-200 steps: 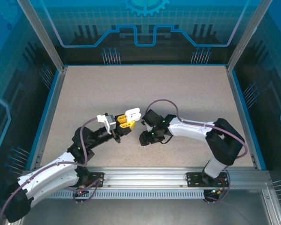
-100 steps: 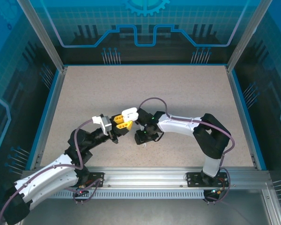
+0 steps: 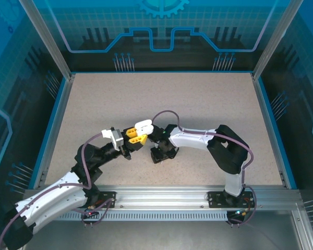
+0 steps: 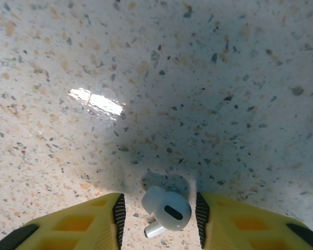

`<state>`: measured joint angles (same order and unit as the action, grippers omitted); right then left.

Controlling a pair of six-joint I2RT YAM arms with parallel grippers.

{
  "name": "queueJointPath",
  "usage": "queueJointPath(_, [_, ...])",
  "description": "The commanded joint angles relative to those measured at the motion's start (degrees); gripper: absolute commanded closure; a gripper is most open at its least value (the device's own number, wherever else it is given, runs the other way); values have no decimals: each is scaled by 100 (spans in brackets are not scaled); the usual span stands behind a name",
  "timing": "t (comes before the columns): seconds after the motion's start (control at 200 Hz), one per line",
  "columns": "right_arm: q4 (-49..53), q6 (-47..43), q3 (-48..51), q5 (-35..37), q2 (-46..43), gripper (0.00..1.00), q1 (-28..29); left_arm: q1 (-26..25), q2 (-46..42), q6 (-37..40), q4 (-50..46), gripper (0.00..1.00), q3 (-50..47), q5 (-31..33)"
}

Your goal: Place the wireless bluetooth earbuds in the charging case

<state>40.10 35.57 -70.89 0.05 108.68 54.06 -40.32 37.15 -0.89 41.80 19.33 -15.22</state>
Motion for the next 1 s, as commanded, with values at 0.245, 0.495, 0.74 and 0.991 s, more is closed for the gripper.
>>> queueJointPath(0.245, [127,-33,-85,46,198,68,87,-29,-66,149,32,100,-24,130])
queueJointPath(0.495, [7,-84,23,144,-56,72,87,-32,-66,129,-25,100,-13,137])
queueJointPath(0.74, [-56,-246,336,631,-925,72,-26,-33,-60,82,-98,100,-30,147])
queueJointPath(0.991, [-4,-941,644,1428,-2496,73,-166,-29,58,-57,-173,100,-34,144])
